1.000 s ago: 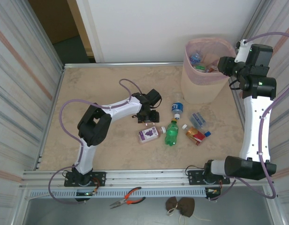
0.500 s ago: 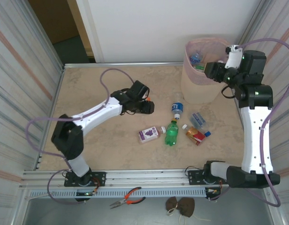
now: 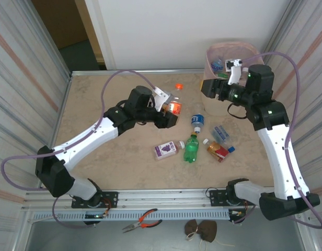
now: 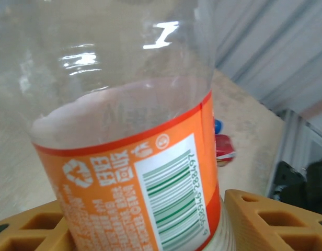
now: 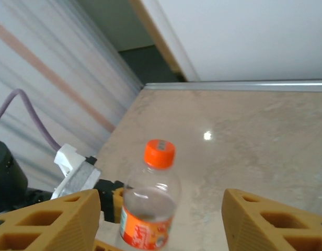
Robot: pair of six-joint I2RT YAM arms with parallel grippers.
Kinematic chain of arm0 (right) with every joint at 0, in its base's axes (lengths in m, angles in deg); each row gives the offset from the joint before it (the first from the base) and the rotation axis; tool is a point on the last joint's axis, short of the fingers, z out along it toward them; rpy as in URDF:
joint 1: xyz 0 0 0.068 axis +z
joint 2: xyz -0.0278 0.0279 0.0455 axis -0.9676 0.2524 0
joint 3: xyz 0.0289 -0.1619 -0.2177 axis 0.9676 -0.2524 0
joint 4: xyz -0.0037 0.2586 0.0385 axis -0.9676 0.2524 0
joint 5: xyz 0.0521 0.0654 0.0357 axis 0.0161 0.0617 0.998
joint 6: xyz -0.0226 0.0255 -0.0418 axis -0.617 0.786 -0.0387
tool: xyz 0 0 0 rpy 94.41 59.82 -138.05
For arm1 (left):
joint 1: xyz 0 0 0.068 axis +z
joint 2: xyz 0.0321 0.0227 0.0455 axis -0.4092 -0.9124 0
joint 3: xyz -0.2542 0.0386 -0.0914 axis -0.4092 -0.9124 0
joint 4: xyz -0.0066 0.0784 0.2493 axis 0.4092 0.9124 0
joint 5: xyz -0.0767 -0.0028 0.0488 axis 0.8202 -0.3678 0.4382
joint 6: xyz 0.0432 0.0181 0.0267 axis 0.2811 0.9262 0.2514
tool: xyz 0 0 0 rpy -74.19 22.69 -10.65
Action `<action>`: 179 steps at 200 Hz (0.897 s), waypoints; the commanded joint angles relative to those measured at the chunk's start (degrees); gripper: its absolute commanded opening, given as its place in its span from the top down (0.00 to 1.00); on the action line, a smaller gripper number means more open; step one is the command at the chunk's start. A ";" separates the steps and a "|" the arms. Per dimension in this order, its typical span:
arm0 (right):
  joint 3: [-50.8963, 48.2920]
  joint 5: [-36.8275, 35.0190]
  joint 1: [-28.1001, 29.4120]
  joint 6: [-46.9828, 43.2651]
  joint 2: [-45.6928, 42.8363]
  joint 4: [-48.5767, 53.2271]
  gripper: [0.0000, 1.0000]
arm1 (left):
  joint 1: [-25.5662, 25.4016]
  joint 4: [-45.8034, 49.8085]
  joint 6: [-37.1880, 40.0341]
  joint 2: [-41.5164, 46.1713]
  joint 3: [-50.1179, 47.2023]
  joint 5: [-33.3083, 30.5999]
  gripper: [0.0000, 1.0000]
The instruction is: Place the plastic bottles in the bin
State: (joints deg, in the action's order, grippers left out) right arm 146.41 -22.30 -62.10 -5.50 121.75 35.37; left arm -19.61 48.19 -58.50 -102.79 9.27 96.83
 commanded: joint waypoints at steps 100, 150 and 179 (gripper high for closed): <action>-0.30 4.23 5.76 5.55 3.97 -4.53 0.53 | -2.12 -9.92 4.81 2.81 -0.24 14.02 0.49; -0.36 4.29 6.12 6.46 3.66 -4.62 0.67 | -2.11 -10.18 4.40 2.92 -0.21 12.20 0.42; 0.07 2.26 6.06 5.96 2.83 -5.03 0.70 | -2.09 -10.22 4.32 3.62 -0.61 11.24 0.29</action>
State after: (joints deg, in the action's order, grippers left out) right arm 146.32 -18.98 -56.42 -0.17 126.08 31.59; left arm -21.34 40.17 -54.63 -101.96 8.99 109.07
